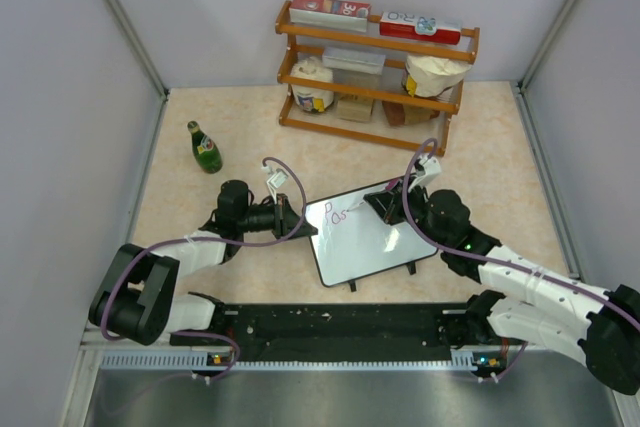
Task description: Write a sentence on the whiteboard
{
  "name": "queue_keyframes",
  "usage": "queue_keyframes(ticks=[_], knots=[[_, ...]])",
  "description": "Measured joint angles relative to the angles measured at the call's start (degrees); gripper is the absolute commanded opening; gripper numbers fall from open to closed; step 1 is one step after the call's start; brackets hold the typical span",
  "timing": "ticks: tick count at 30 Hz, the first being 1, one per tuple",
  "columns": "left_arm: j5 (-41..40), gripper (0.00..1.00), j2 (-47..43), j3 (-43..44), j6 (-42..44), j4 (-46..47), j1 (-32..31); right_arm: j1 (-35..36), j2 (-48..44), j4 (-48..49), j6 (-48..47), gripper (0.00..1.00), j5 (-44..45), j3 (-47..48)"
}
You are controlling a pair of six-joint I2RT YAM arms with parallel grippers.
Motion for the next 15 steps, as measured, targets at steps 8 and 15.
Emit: queue_keyframes(ticks=[8, 15], knots=[[0.02, 0.00, 0.00, 0.00, 0.00, 0.00, 0.00, 0.00, -0.55, -0.31, -0.17, 0.00, -0.24, -0.33], [-0.02, 0.00, 0.00, 0.00, 0.00, -0.02, 0.00, 0.00, -1.57, -0.61, -0.42, 0.00, -1.25, -1.66]])
